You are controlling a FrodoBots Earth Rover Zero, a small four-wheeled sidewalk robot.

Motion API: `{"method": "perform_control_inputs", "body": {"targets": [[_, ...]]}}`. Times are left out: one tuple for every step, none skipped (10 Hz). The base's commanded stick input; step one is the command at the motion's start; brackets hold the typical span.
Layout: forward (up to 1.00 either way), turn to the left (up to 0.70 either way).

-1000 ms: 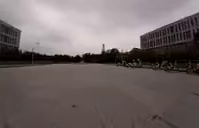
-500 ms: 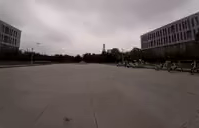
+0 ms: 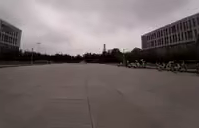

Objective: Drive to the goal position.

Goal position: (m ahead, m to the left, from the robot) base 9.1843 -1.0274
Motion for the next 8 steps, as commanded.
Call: {"method": "perform_control_inputs", "body": {"targets": [[0.7, 0.0], [0.7, 0.0], [0.7, 0.0], [0.7, 0.0], [0.7, 0.0], [0.7, 0.0], [0.7, 0.0], [0.7, 0.0]]}}
